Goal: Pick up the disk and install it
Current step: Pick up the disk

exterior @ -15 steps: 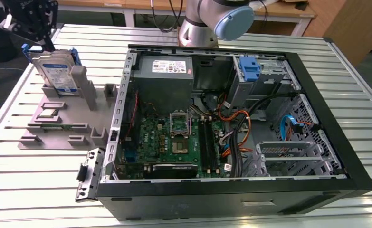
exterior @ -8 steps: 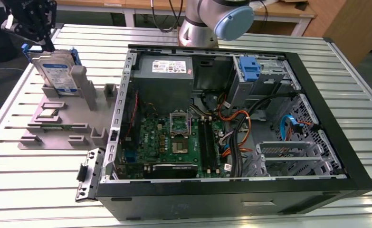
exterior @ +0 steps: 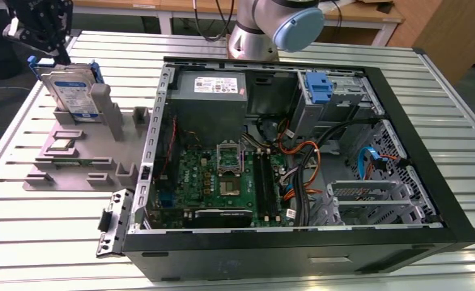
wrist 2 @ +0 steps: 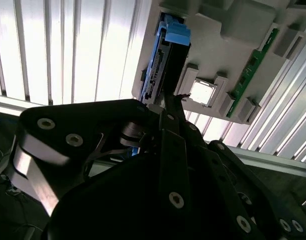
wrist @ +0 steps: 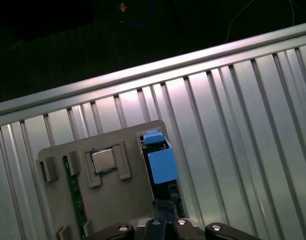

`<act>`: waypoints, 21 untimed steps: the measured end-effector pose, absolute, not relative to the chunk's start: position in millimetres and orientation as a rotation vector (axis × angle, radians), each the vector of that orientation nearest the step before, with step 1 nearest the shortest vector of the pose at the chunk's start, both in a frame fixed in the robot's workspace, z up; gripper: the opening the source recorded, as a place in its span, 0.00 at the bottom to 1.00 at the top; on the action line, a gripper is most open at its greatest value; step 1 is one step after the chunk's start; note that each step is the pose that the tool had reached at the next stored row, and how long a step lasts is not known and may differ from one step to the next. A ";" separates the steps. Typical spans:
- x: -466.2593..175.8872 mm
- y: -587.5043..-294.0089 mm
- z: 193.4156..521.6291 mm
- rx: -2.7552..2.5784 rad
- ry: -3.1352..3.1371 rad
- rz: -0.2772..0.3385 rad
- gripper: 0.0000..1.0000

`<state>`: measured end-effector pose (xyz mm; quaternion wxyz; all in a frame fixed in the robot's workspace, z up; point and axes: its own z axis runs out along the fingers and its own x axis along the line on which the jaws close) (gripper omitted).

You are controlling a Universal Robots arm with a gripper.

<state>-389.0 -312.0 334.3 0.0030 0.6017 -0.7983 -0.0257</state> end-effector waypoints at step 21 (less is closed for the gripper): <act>-389.9 -311.9 333.7 1.941 -2.463 -0.087 0.24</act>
